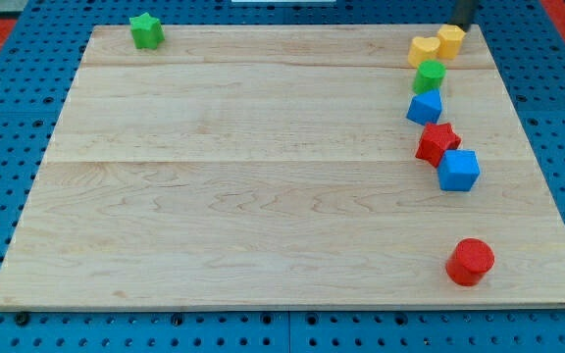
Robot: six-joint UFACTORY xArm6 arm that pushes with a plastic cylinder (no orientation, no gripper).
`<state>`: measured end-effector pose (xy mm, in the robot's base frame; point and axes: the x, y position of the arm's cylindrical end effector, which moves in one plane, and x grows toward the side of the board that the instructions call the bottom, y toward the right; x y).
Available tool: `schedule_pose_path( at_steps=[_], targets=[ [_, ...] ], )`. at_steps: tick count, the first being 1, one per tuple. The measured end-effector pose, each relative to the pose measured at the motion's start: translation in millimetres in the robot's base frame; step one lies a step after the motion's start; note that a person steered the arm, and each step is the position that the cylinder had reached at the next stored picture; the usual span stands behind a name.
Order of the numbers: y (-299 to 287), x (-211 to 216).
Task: Move the yellow heart and yellow hexagon towards the center
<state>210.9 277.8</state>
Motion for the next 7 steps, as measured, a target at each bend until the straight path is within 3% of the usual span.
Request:
schedule_pose_path(
  at_steps=[1, 2, 3, 6, 7],
  targets=[
    [26, 40],
    [37, 28],
    [37, -18],
    [-113, 49],
    [-138, 75]
  ],
)
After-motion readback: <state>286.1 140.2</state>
